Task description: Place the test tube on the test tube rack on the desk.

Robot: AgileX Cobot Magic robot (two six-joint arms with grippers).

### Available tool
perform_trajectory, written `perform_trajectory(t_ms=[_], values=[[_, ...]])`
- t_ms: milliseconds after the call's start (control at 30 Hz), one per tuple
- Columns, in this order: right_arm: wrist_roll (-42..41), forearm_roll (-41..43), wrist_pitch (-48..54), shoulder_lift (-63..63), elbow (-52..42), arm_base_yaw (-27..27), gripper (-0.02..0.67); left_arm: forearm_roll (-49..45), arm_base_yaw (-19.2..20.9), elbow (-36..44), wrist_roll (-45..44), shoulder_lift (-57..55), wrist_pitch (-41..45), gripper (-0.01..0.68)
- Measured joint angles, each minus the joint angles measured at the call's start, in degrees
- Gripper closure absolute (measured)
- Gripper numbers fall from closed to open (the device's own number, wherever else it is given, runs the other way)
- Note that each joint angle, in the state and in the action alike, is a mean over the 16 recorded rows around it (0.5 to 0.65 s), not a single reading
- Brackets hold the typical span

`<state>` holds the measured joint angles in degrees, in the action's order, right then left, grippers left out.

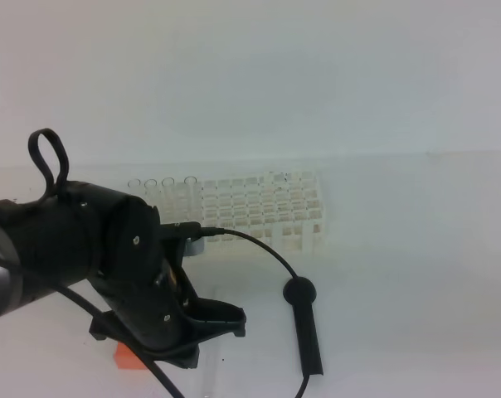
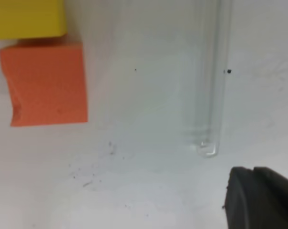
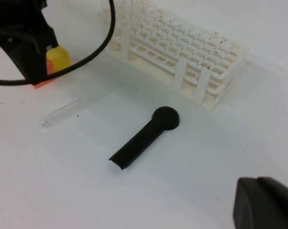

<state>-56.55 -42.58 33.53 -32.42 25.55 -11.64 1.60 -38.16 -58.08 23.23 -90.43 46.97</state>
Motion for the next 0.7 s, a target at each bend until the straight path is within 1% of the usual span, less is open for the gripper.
perform_trajectory(t_ms=[300,600,700], values=[[-0.1,0.0,-0.1,0.0,0.0,0.0,0.65,-0.3,0.0,0.0,1.3,-0.4,-1.2,0.539],[-0.1,0.0,-0.1,0.0,0.0,0.0,0.65,-0.3,0.0,-0.2,1.6,-4.0,-2.5,0.413],[-0.1,0.0,-0.1,0.0,0.0,0.0,0.65,-0.4,0.0,-0.4,1.1,-5.9,-3.2,0.382]])
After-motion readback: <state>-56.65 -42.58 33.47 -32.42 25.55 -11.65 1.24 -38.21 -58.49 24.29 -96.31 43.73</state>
